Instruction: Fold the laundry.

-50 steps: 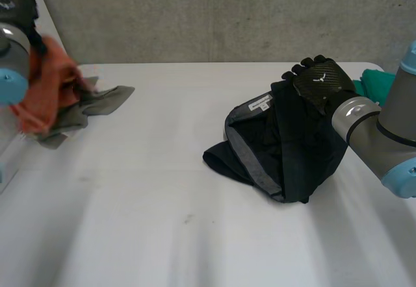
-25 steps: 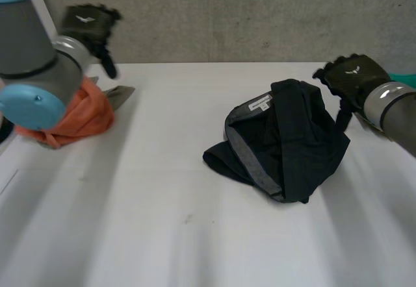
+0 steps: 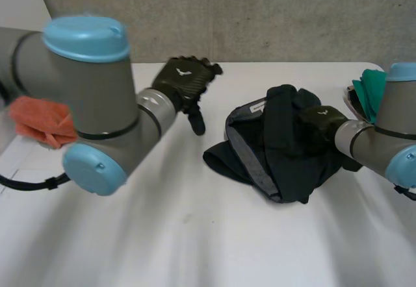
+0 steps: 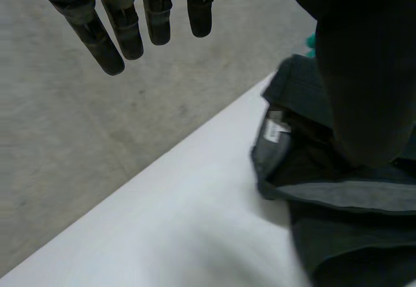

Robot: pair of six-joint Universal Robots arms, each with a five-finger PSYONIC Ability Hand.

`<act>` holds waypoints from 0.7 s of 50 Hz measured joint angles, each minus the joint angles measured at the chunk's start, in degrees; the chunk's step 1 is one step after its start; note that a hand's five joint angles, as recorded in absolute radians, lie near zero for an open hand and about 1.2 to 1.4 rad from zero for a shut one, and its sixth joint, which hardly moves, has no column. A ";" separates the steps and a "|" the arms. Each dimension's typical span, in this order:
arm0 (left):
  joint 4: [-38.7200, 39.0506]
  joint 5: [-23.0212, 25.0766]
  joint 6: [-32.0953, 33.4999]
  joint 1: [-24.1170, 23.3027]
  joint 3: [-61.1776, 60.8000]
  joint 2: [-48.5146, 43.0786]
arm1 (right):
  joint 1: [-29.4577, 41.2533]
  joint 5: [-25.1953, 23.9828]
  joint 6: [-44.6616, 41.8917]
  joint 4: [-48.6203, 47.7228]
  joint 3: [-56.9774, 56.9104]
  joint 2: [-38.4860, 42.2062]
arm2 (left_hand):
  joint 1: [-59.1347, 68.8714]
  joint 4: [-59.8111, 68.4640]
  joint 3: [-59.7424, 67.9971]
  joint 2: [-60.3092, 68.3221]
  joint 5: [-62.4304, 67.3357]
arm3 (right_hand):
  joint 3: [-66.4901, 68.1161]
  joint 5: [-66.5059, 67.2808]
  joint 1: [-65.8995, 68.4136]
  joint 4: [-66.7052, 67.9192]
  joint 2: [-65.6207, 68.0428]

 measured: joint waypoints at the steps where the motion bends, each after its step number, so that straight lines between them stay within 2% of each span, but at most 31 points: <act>1: 0.09 -0.22 -0.40 1.16 -0.83 1.40 | 1.04 -0.99 1.26 -2.09 0.87 -1.32 | 0.00 0.00 0.00 0.00 -0.02 | 3.19 3.35 2.39 3.96 2.68; 11: 0.65 -0.80 -2.45 10.54 -6.22 12.14 | 10.76 -2.54 6.55 -9.47 6.25 -16.56 | 0.00 0.00 0.00 0.00 0.00 | 4.62 5.34 3.25 4.96 2.68; 15: 0.76 -0.83 -3.41 13.96 -8.19 15.78 | 17.79 -2.21 10.85 -11.57 7.24 -16.98 | 0.00 0.00 0.00 0.00 -0.01 | 4.98 5.74 3.25 4.97 2.68; 19: 0.73 -0.67 -4.76 16.57 -10.30 18.20 | 24.42 -1.22 13.35 -12.09 6.17 -12.74 | 0.00 0.00 0.00 0.00 0.00 | 4.80 5.72 3.25 4.74 2.59; 20: 0.70 -0.64 -5.00 16.92 -10.70 18.45 | 26.01 -0.57 13.46 -11.71 5.28 -10.95 | 0.00 0.00 0.00 0.00 0.00 | -0.95 0.94 -0.27 -0.30 -2.87; 23: 0.32 -0.45 -5.85 17.85 -12.32 19.05 | 28.57 1.79 12.32 -8.82 2.08 -6.45 | 0.00 0.00 0.00 0.00 -0.01 | -24.64 -24.13 -21.74 -24.98 -27.16; 25: -0.17 -0.37 -6.16 18.13 -13.29 19.16 | 29.04 3.37 11.02 -5.90 -0.05 -4.60 | 0.00 0.00 0.00 0.00 0.00 | -34.36 -34.33 -31.48 -34.76 -36.75; 30: -2.31 -0.11 -6.66 18.28 -15.90 19.48 | 27.63 5.46 8.58 0.92 -3.29 -4.76 | 0.00 0.00 0.00 0.00 0.00 | -43.70 -44.34 -39.94 -44.65 -45.02; 32: -3.53 0.01 -6.96 18.10 -17.27 20.00 | 26.21 5.43 8.08 2.83 -3.58 -7.22 | 0.00 0.00 0.00 0.00 0.00 | -49.30 -48.76 -45.01 -49.20 -50.75; 35: -5.20 0.13 -7.70 17.59 -19.46 21.19 | 23.40 4.68 7.73 4.53 -3.09 -12.27 | 0.00 0.00 0.00 0.00 0.00 | -50.90 -49.41 -46.02 -51.11 -52.65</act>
